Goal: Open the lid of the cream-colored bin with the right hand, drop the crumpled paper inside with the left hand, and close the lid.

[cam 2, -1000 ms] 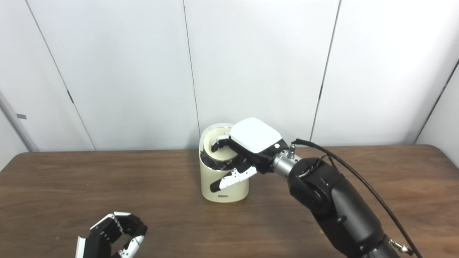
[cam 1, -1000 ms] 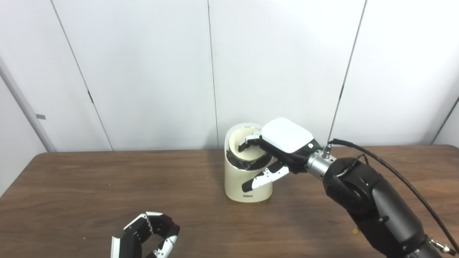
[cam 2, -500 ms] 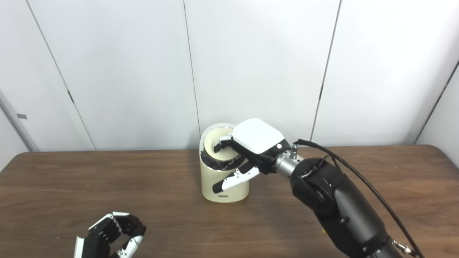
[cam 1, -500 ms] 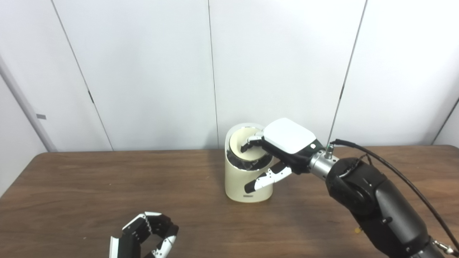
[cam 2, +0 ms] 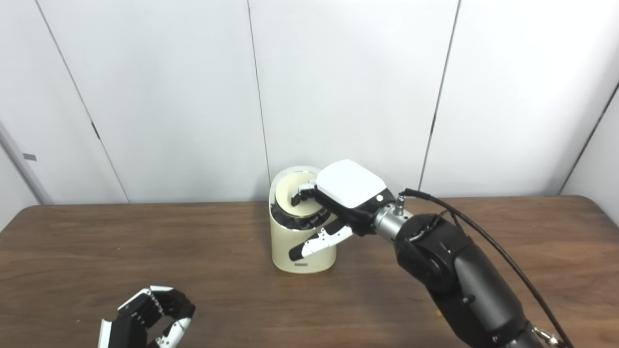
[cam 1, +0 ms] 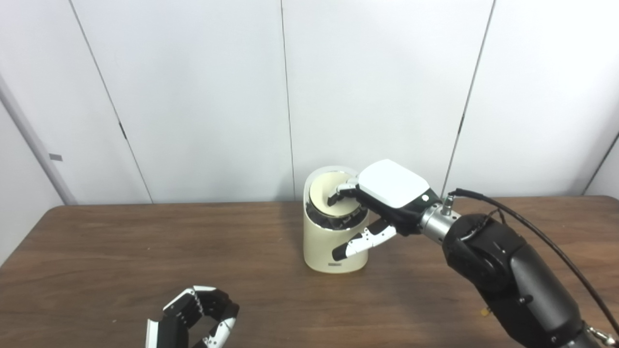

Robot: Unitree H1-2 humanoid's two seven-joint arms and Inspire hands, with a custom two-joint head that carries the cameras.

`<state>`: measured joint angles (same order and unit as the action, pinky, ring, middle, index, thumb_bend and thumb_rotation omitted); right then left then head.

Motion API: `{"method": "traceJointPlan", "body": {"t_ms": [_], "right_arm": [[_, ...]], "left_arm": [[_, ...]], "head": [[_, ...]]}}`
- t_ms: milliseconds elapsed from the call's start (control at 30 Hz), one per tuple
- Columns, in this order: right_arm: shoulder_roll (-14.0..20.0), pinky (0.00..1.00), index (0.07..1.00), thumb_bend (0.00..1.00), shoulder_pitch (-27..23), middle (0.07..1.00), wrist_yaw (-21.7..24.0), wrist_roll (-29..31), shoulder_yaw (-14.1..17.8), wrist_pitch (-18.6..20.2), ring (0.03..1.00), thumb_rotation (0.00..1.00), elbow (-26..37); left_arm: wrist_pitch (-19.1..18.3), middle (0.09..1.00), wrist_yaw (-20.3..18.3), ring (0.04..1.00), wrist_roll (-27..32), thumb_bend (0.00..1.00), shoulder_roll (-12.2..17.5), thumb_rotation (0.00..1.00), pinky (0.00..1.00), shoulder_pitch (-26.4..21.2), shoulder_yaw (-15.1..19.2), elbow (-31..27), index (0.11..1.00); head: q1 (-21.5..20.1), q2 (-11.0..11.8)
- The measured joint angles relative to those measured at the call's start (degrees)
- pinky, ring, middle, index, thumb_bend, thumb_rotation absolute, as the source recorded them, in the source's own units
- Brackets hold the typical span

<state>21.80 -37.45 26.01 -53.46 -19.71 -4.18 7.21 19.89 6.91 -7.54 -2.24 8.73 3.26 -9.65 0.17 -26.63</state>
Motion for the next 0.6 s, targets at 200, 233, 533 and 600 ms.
{"method": "traceJointPlan", "body": {"t_ms": [200,233,533,600], "right_arm": [[-0.06,0.64,0.714,0.9,0.35,0.732,0.0,0.27,0.2,0.1,0.714,0.88,0.13],[-0.12,0.65,0.714,0.9,0.48,0.733,0.03,0.27,0.22,0.36,0.715,0.88,0.23],[-0.34,0.64,0.712,0.9,1.48,0.728,0.23,0.23,0.07,1.36,0.716,0.9,0.99],[-0.42,0.64,0.711,0.9,1.77,0.728,0.21,0.16,0.02,1.48,0.717,0.9,1.02]], "left_arm": [[0.0,0.492,-0.01,0.455,-0.15,0.48,0.0,0.06,0.38,0.03,0.0,-0.03,0.484],[0.0,0.493,-0.01,0.455,-0.15,0.48,0.03,0.06,0.38,0.04,0.0,-0.03,0.484],[0.0,0.494,-0.05,0.456,-0.1,0.48,0.44,0.06,0.39,0.27,0.0,-0.26,0.484],[0.0,0.494,-0.1,0.458,0.11,0.48,0.44,0.06,0.39,0.28,-0.01,-0.28,0.484]], "head": [[0.09,-0.35],[0.09,-0.44],[0.18,-0.97],[0.18,-0.97]]}}
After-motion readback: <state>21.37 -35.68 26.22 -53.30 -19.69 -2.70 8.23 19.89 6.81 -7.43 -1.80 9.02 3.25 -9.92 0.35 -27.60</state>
